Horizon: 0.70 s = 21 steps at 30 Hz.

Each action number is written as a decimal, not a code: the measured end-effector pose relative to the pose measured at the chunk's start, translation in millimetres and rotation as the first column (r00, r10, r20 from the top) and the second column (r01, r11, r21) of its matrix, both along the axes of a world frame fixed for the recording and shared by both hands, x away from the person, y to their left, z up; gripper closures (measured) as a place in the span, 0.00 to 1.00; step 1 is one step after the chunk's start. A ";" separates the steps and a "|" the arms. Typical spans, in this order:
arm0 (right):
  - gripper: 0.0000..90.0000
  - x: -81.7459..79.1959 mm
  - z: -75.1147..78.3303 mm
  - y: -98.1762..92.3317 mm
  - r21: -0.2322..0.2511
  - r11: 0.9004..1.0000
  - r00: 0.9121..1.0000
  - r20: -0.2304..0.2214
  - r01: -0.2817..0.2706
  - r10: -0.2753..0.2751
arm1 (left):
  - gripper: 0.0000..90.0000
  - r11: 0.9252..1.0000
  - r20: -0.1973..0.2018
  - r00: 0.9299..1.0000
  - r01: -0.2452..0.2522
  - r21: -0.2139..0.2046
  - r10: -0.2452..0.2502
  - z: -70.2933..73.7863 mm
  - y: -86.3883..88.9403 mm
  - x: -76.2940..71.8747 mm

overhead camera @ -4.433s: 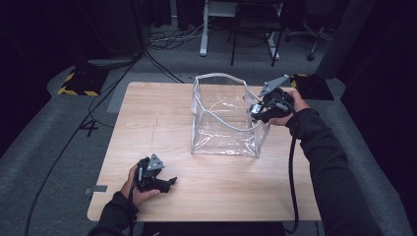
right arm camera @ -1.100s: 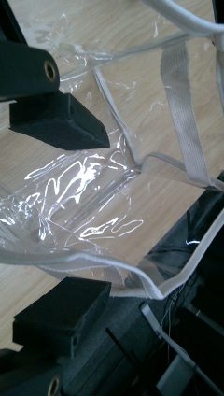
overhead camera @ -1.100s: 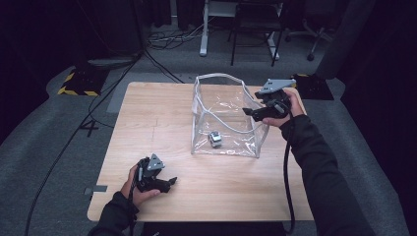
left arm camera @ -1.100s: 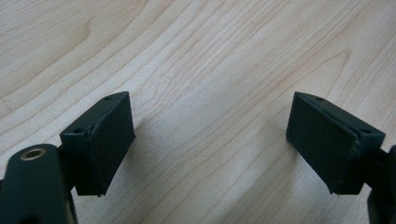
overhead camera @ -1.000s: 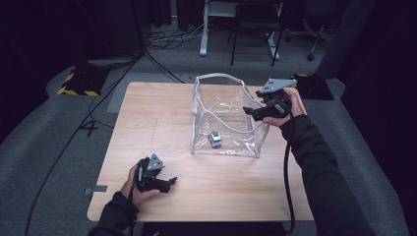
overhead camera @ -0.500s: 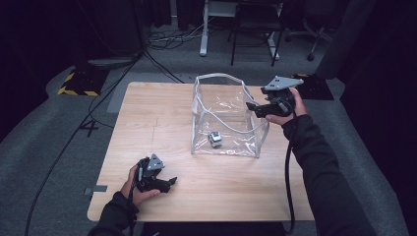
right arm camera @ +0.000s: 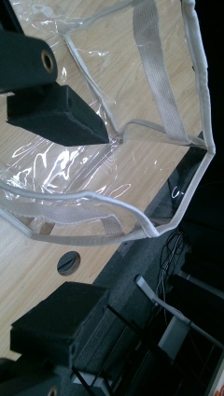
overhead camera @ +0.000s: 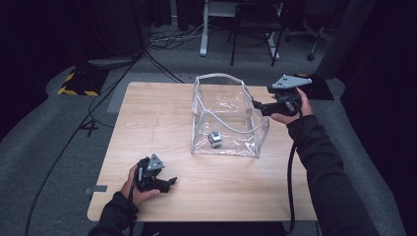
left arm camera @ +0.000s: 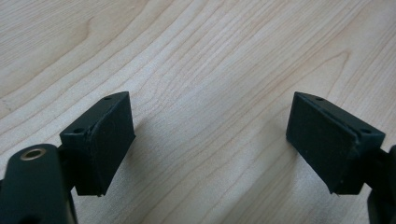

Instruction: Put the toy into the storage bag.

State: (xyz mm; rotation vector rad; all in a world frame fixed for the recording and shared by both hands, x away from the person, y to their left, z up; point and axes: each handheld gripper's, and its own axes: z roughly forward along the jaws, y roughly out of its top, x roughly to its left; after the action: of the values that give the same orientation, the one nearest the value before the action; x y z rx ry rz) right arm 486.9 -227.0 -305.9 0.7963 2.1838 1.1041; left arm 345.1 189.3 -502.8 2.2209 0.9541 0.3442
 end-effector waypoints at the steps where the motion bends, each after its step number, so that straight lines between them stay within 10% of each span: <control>1: 0.25 0.0 0.3 -1.5 0.004 1.000 1.000 0.000 0.004 -0.004 | 0.17 1.000 -0.001 1.000 0.000 0.000 0.000 0.1 0.1 0.0; 21: 0.25 1.1 0.9 -35.1 0.034 0.996 0.997 0.006 0.078 -0.078 | 0.17 1.000 0.000 1.000 0.000 0.000 0.000 0.0 0.0 0.0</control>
State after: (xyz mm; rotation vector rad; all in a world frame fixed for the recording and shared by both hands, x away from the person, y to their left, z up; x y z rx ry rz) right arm 488.1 -262.1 -305.0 0.8837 2.1149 1.1063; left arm 345.1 189.3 -502.9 2.2207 0.9534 0.3440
